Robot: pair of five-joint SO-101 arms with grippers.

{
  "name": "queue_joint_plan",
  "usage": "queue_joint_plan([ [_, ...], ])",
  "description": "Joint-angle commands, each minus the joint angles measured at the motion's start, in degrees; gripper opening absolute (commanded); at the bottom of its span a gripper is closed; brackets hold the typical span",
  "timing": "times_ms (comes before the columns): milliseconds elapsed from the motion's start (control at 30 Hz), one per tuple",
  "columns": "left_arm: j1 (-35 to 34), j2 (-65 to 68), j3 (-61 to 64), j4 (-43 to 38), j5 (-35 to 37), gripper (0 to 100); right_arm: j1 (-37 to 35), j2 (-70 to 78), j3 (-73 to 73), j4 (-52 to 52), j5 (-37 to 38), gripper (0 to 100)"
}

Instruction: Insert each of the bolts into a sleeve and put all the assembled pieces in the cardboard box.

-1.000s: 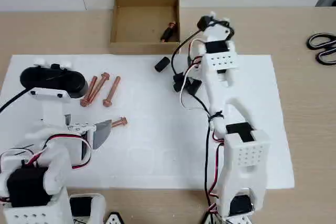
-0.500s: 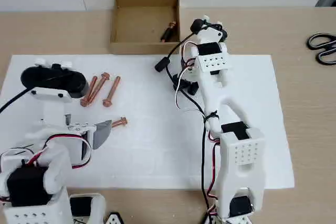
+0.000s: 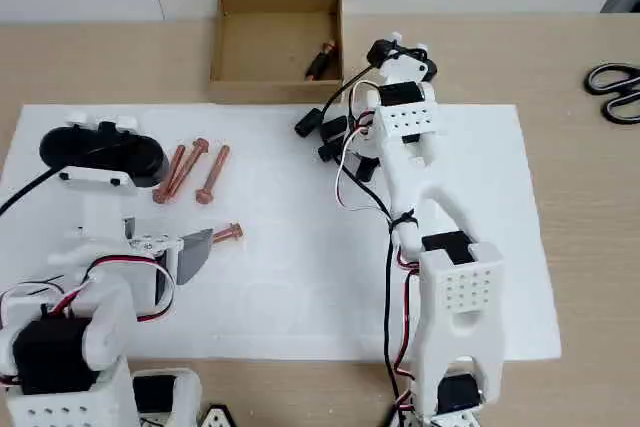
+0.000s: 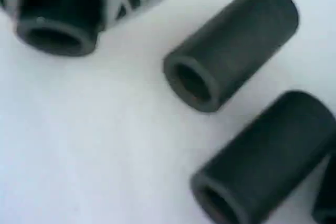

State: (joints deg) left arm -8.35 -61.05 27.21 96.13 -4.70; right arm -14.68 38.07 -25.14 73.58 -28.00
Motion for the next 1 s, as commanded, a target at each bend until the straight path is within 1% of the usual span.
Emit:
queue_joint_plan([
  [0,-0.1,-0.4,-0.2,-0.3,-0.4,31,-0.7,3.1,1.2,1.2,0.0,2.8],
  [167,-0.1,-0.4,-0.2,-0.3,-1.9,31,-0.7,4.9,1.2,1.2,0.0,2.8],
  [667,0.0,-0.4,-0.2,-0.3,-1.9,31,-1.1,5.7,1.1,2.9,0.1,2.9],
  [967,0.2,-0.4,-0.4,-0.2,-1.9,31,-1.1,5.1,0.9,5.8,0.2,3.1],
])
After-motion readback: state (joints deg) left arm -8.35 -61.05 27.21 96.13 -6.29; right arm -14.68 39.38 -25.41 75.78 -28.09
